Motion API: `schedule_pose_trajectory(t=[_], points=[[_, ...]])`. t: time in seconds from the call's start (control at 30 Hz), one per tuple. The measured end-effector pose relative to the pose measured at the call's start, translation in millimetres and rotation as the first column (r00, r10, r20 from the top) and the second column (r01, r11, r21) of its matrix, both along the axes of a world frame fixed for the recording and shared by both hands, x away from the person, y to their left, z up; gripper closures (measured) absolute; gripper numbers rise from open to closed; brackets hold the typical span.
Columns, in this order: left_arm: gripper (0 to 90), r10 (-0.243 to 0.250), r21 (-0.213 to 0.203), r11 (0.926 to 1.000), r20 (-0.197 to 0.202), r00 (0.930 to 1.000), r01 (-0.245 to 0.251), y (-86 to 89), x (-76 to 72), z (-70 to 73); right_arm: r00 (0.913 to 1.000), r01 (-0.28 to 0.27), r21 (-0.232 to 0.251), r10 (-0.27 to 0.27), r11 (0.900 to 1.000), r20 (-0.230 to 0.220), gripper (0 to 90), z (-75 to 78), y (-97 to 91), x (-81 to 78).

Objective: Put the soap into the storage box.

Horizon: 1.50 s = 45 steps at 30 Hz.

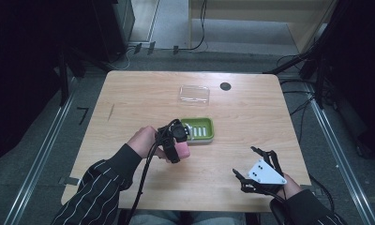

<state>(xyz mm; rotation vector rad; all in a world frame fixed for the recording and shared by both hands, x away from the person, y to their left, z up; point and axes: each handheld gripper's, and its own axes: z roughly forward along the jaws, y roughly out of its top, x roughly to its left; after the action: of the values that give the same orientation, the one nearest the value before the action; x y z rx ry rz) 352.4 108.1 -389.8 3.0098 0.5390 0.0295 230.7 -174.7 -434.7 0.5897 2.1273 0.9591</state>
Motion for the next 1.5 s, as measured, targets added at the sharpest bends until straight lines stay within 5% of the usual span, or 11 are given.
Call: schedule_pose_trajectory(t=[1.5], points=[[38.5,-0.069,-0.007,0.9976,0.034,0.9970,0.069,-13.5,24.8,12.2,1.0000,0.002,-0.001,-0.002,1.0000,0.000,13.3,0.0,0.2,-0.3]])
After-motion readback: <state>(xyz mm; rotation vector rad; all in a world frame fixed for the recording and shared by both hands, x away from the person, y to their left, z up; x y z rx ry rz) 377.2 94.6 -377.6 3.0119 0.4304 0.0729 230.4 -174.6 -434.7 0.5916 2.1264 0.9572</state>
